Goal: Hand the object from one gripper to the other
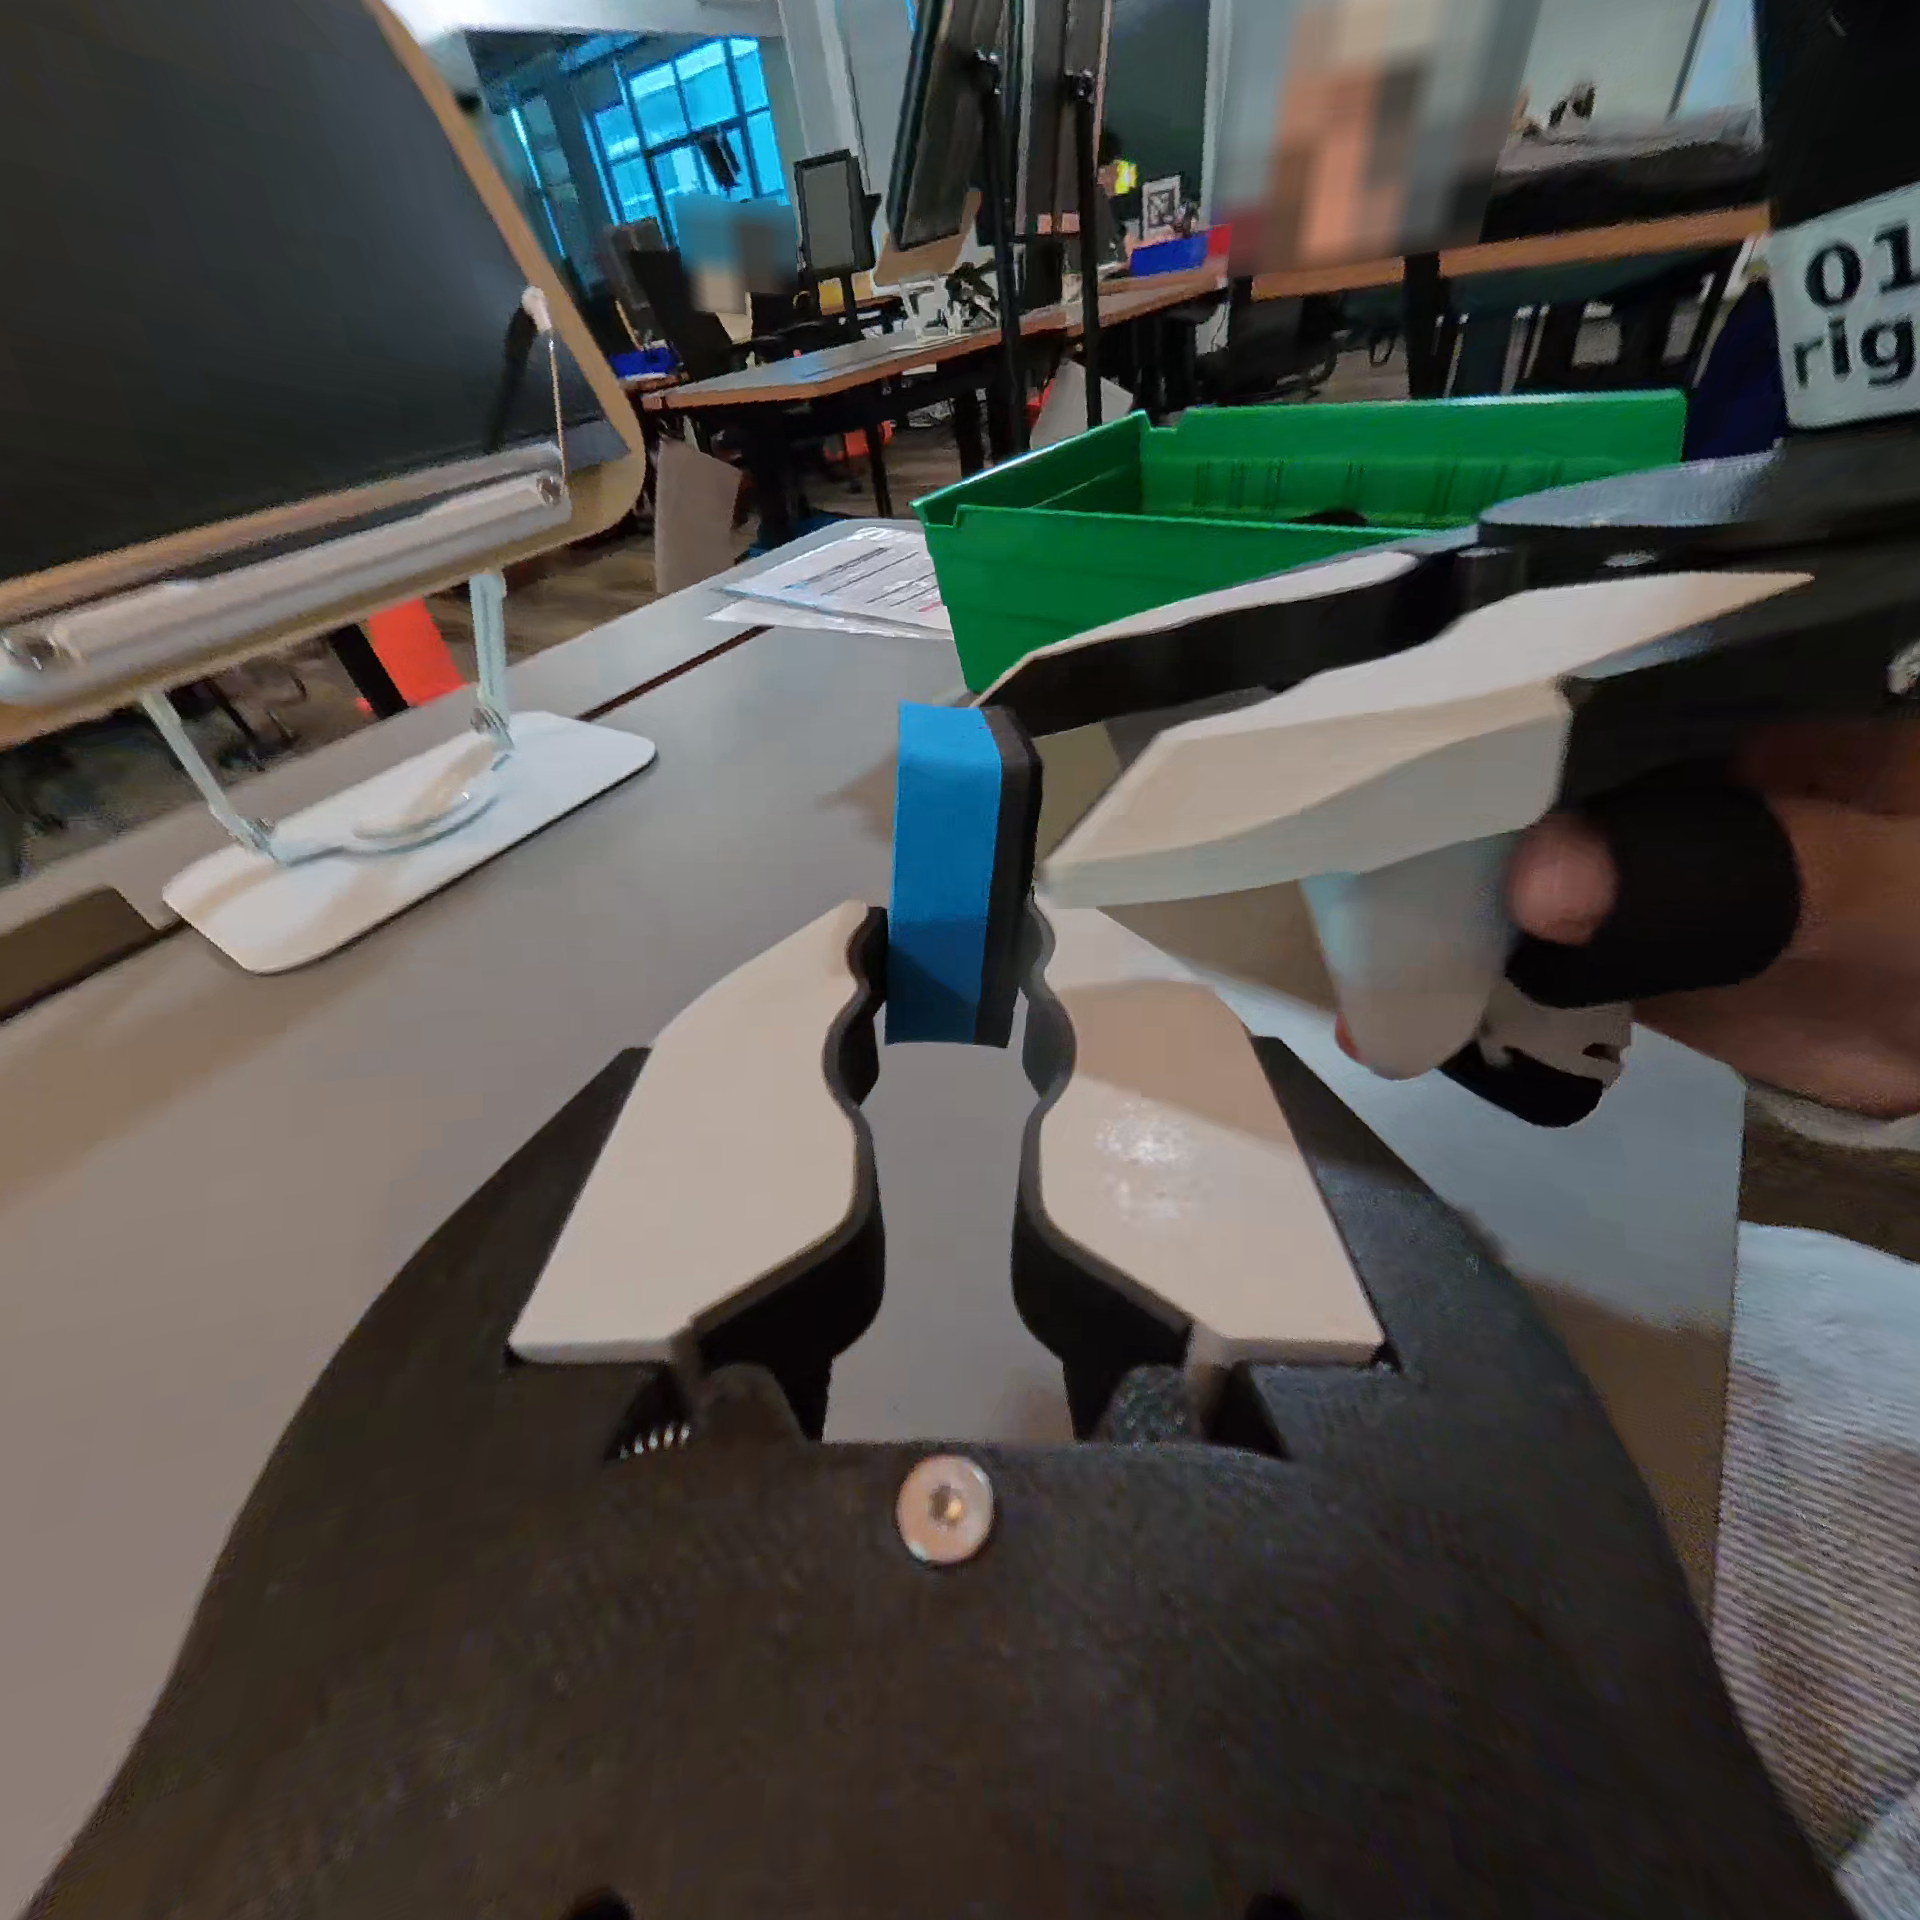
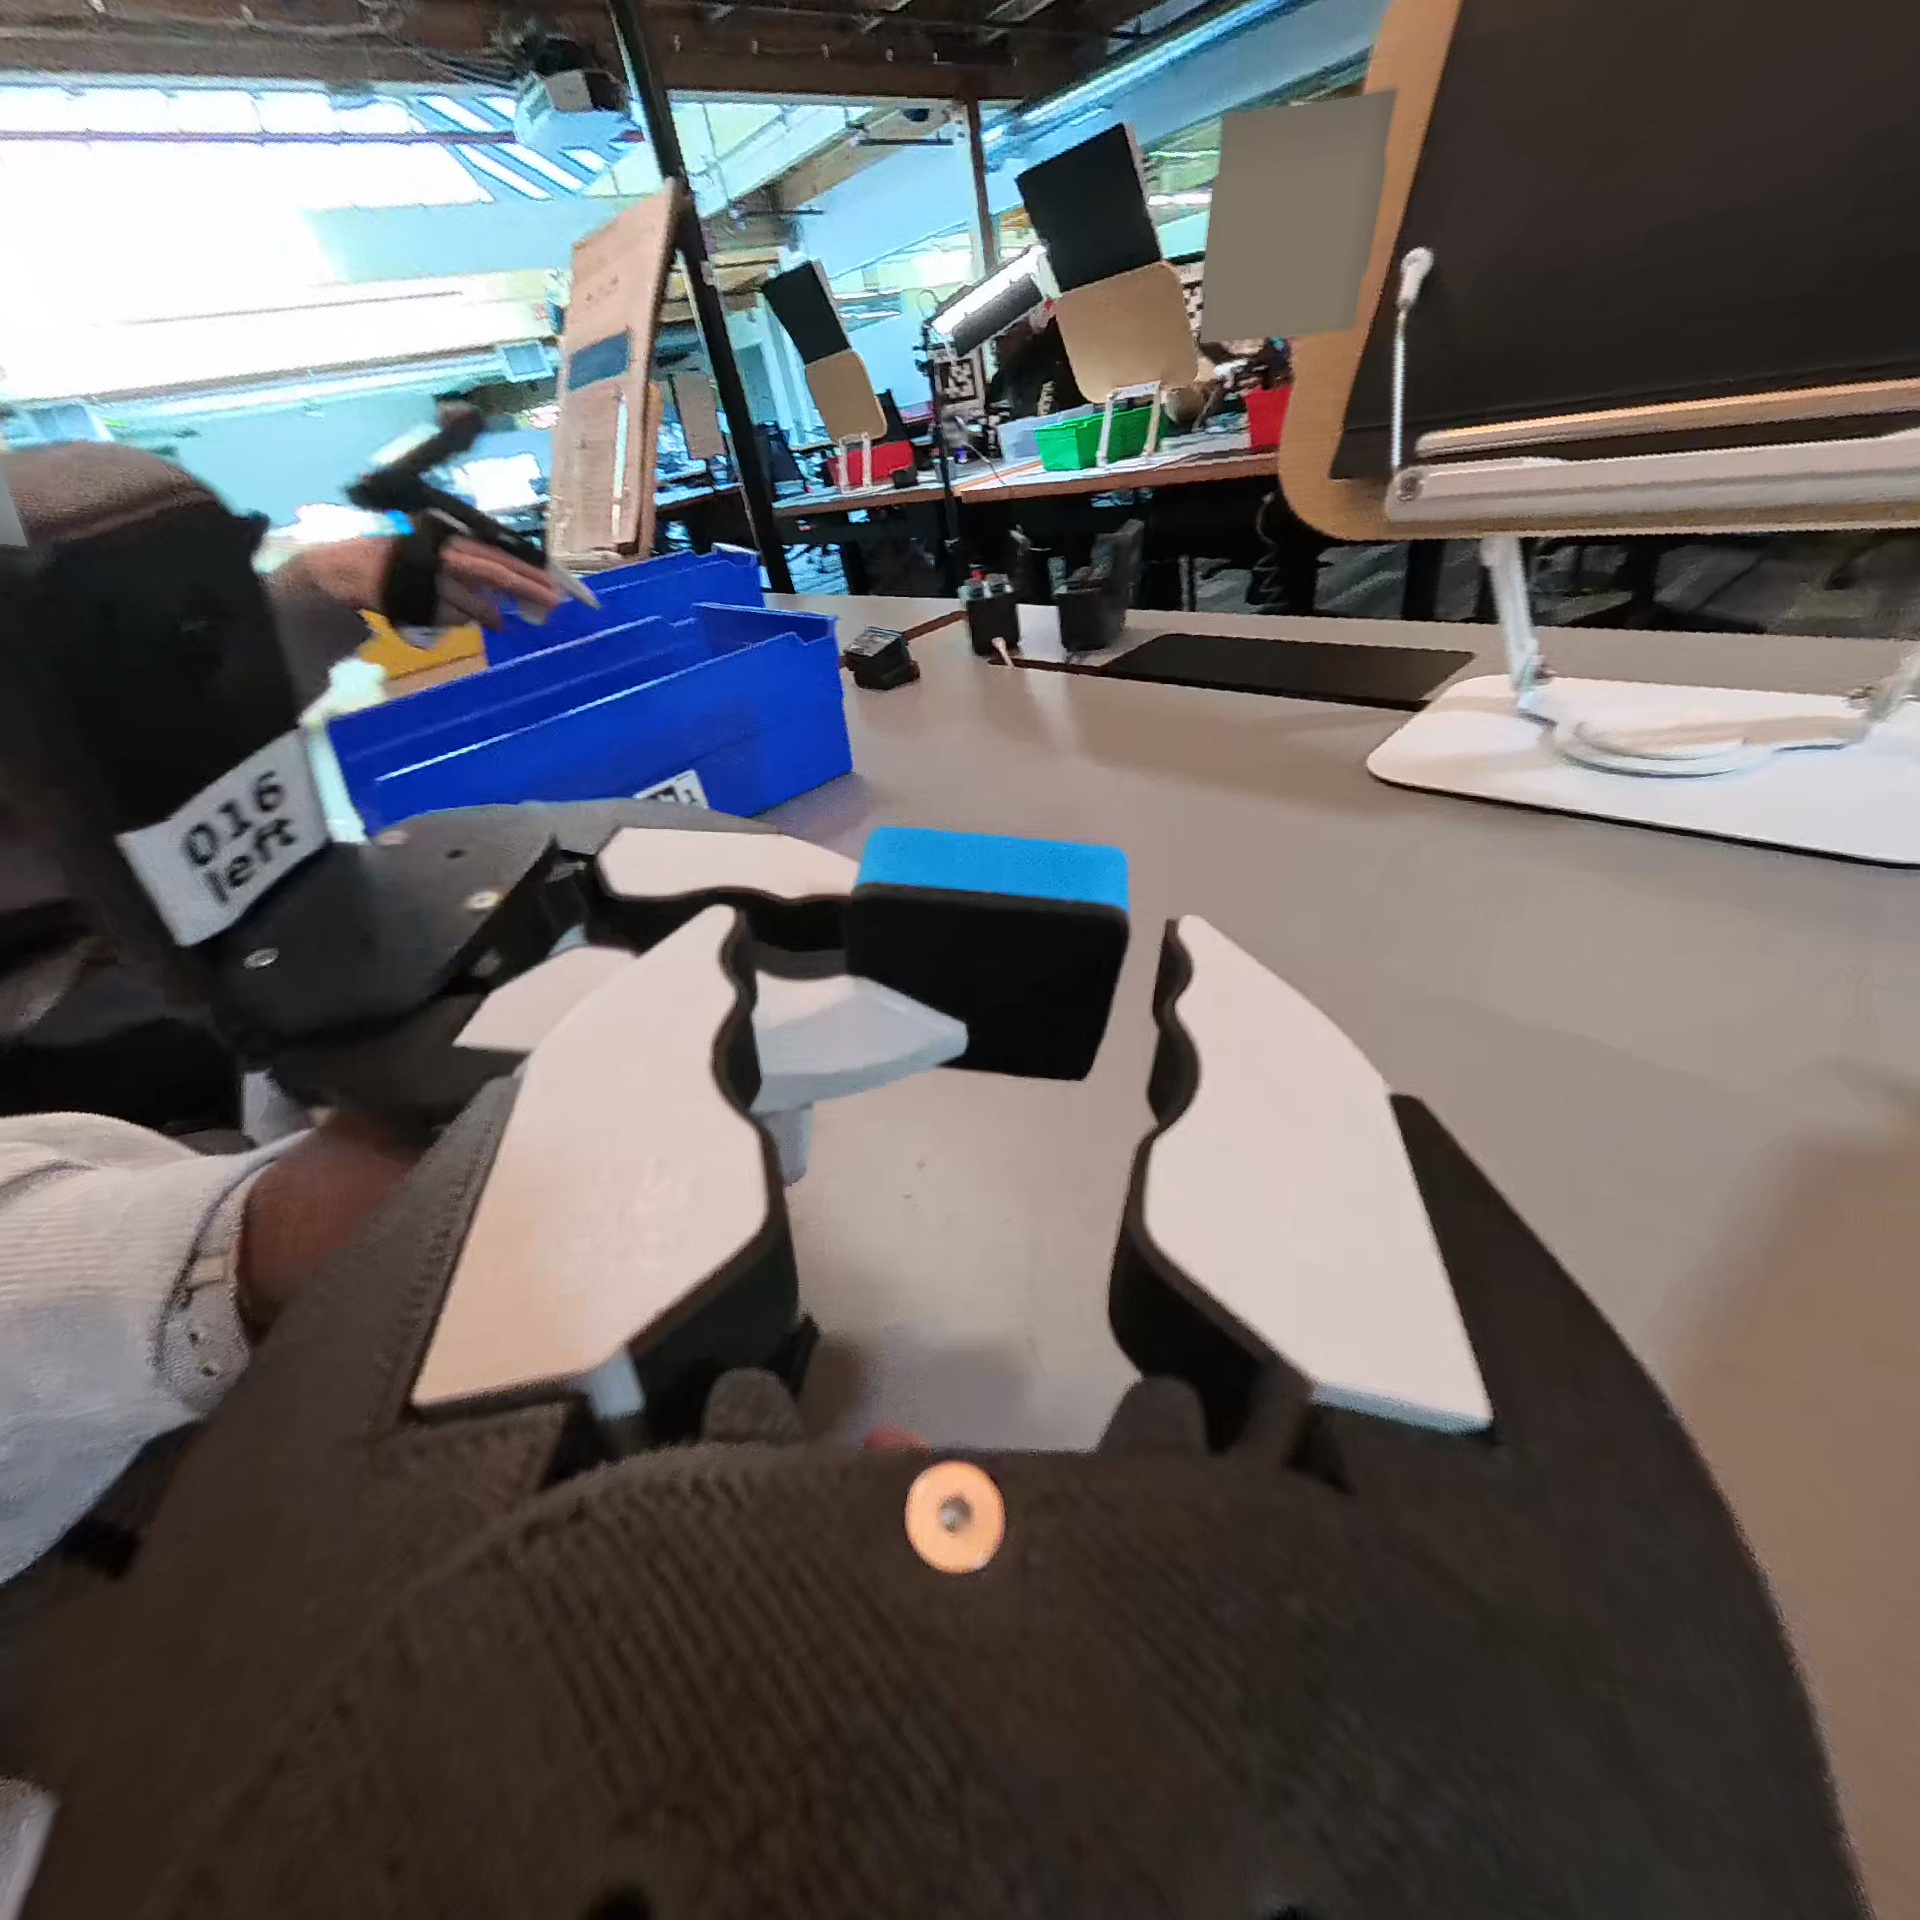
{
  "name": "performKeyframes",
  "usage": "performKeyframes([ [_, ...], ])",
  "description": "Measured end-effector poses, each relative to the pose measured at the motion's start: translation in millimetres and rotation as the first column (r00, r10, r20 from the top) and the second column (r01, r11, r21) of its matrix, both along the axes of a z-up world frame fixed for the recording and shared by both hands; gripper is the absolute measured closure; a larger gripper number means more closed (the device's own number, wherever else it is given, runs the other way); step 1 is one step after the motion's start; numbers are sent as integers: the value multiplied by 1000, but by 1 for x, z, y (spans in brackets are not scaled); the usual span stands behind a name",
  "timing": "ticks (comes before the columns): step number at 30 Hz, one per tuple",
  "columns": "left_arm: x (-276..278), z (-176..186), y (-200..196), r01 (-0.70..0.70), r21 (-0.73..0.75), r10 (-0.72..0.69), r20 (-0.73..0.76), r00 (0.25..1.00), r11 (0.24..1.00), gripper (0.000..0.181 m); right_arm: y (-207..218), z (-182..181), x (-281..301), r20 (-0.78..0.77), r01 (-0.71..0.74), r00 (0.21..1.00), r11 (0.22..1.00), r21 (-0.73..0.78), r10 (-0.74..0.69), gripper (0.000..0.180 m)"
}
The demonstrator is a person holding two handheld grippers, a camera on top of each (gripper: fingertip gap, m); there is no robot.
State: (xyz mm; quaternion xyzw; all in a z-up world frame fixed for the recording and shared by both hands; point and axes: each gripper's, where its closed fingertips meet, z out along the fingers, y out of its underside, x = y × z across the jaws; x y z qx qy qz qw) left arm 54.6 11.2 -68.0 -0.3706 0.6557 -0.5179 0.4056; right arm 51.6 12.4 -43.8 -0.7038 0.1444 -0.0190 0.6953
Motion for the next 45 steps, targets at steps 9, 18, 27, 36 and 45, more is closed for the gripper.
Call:
performKeyframes([
  [9,-4,3,-14,42,50,-44,45,998,998,155,-4,-6,3,-67,-1,998,1000,-24,0,124],
  [18,1,-17,-19,142,-64,-148,-99,984,988,92,-22,10,11,26,-193,981,981,12,192,124],
  [27,-29,-4,-56,461,-344,-519,-99,849,818,91,-44,-11,-27,-8,-585,810,806,-97,587,124],
  [36,-39,-13,-67,522,-278,-571,-134,810,806,115,-47,-13,-42,-23,-656,753,748,-107,657,124],
  [45,-33,-12,-60,480,-253,-522,-131,843,840,124,-42,-9,-39,-15,-631,775,773,-67,632,123],
])
